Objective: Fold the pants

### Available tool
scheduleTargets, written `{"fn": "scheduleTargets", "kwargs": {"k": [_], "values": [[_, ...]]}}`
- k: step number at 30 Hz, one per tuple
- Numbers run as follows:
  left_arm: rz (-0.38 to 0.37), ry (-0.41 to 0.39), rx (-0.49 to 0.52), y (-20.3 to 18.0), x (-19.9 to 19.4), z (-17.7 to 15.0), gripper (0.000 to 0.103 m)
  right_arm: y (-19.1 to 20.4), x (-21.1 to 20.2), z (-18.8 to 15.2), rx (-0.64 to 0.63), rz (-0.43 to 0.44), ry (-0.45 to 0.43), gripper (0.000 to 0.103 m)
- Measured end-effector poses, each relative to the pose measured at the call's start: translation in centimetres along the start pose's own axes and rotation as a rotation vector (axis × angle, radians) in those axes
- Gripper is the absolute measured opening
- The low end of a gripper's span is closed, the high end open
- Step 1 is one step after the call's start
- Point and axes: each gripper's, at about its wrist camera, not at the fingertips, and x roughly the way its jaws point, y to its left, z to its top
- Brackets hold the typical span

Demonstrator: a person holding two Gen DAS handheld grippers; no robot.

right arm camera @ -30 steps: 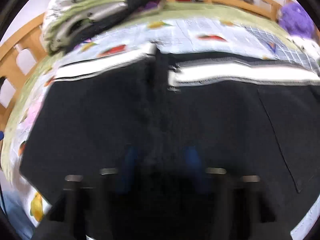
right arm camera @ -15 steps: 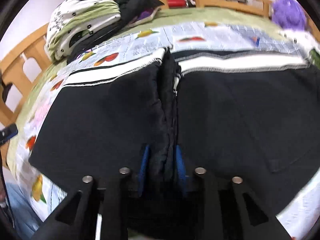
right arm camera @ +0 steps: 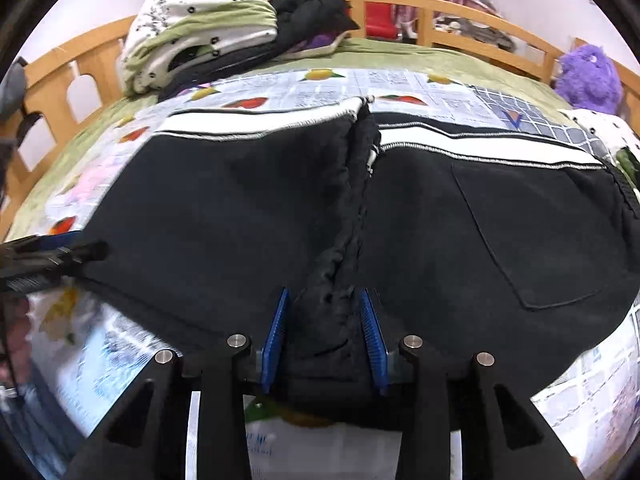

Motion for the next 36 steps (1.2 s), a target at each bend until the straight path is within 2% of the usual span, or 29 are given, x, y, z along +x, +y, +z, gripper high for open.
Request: {"fn": "scheduleTargets", "kwargs": {"k": [4,6,9,12,14,15,16,17,19,21,22,23,24,26,28,31,33,34,36], "values": [[-0.129,-0.002,-0.133,2.6,-0.9,1.3,0.072,-1.0,-2.2,2.4,0.042,0.043,-0.108,0.047],[-0.16,-0.022,-0.178,3.6,-1.1,1.8,0.072,-1.2,-2.5,4.9,0.025,0.023,-0.161,0.047],[-0.168,-0.05,-0.184,4.1,-1.1,1.9,0.072,-1.2,-0.8,8.9,-0.016,0.062,-0.18,0.047],[-0.138,-0.054,-0.159,4.2,-0.8,1.8,0.072,0.1,2.6,11.4,-0.092,0.138,-0.141,0.046],[-0.121,-0.049,-0.153,4.3,-0.3,1.9,0.072,1.3,5.5,11.7,-0.164,0.115,-0.073,0.041],[-0.114,-0.045,-0.156,4.5,0.0,2.0,0.072,1.5,7.1,11.8,-0.181,0.075,-0.03,0.038],[-0.113,-0.037,-0.162,4.8,0.4,2.2,0.072,1.4,8.6,11.9,-0.177,0.03,0.015,0.026],[-0.115,-0.028,-0.171,5.0,0.7,2.2,0.072,0.7,10.4,11.8,-0.154,0.008,0.084,0.022],[-0.128,-0.013,-0.196,5.5,1.4,2.2,0.071,-1.4,10.3,12.3,-0.043,0.088,0.077,0.013],[-0.131,-0.008,-0.206,5.7,1.7,2.1,0.07,-2.9,9.7,12.6,0.023,0.137,0.093,0.012],[-0.134,-0.011,-0.211,5.8,1.8,2.1,0.07,-3.5,9.1,12.6,0.038,0.162,0.088,0.014],[-0.138,-0.017,-0.215,5.9,1.7,2.1,0.07,-4.2,8.0,12.3,0.052,0.167,0.072,0.02],[-0.143,-0.025,-0.218,5.9,1.5,2.2,0.07,-5.0,6.7,11.9,0.061,0.133,0.044,0.025],[-0.137,-0.052,-0.219,6.0,0.6,2.5,0.07,-6.5,4.1,11.1,0.08,0.084,-0.024,0.045],[-0.124,-0.075,-0.201,6.0,-0.3,3.1,0.07,-9.1,0.4,9.4,0.134,0.018,-0.104,0.059],[-0.105,-0.06,-0.187,6.2,-0.8,4.0,0.07,-12.6,-3.4,7.0,0.195,-0.138,-0.134,0.062],[-0.128,-0.052,-0.203,6.4,-1.0,4.3,0.069,-15.7,-4.9,4.5,0.269,-0.236,-0.105,0.062],[-0.147,-0.056,-0.21,6.4,-1.1,4.4,0.068,-16.9,-5.2,3.3,0.299,-0.244,-0.084,0.062],[-0.139,-0.055,-0.213,6.2,-1.1,4.6,0.067,-18.9,-5.4,1.2,0.362,-0.229,-0.043,0.062]]}}
